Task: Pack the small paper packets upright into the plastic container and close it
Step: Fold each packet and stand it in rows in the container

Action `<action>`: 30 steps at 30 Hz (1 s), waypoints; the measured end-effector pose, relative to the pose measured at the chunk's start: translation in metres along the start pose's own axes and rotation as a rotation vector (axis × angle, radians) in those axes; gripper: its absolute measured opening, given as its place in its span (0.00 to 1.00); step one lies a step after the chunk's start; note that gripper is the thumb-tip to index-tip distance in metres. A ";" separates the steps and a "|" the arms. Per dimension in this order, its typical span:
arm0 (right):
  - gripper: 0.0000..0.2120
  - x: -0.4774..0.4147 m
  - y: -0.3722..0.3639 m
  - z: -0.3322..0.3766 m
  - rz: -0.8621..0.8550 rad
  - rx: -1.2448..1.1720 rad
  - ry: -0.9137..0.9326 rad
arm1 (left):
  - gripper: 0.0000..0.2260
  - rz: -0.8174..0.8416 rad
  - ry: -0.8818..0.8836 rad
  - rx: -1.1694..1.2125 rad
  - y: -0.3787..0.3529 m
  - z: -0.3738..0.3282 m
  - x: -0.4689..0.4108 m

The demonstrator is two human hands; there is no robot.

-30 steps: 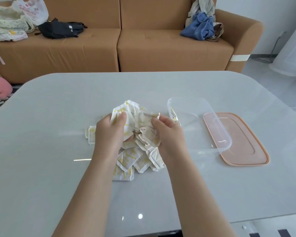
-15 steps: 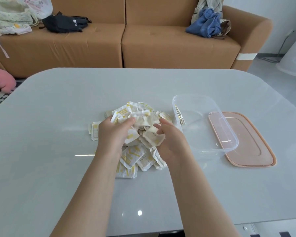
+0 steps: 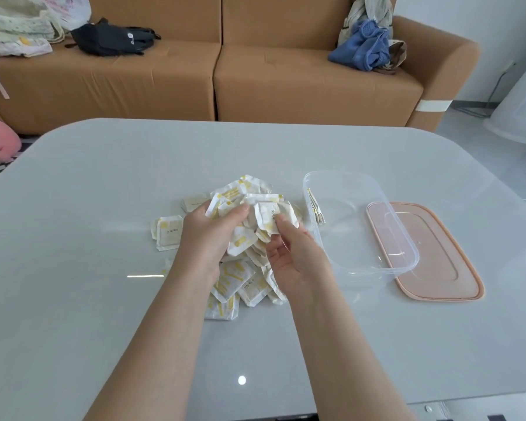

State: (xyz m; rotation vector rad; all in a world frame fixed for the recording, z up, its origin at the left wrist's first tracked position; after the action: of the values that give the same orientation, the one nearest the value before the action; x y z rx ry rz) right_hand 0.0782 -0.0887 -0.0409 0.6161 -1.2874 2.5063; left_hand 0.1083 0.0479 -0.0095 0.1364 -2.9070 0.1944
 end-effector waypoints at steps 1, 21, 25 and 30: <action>0.04 -0.001 0.001 0.000 -0.010 -0.012 -0.013 | 0.05 0.026 0.004 -0.010 -0.003 0.000 0.001; 0.04 0.004 -0.011 0.031 0.169 0.558 0.203 | 0.02 0.153 0.024 -0.143 0.009 -0.013 0.007; 0.06 0.005 -0.016 0.015 0.201 0.331 0.033 | 0.04 0.233 0.053 -0.132 0.000 -0.010 0.011; 0.05 0.002 -0.013 0.022 0.195 0.562 0.110 | 0.06 0.193 0.090 -0.195 0.007 -0.006 0.009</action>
State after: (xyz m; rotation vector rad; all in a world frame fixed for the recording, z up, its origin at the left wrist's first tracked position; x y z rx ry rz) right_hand 0.0874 -0.0991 -0.0195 0.4652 -0.6185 3.0346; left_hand 0.1000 0.0548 -0.0020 -0.1809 -2.8273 -0.0506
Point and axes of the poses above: each hand's wrist, its own x-axis away from the middle knuckle, its own y-axis out of the back of the hand, z = x × y, the point moved 8 cm from there along -x, towards the middle knuckle, and after that the axes turned 6 degrees about z, right-handed, at the moved point
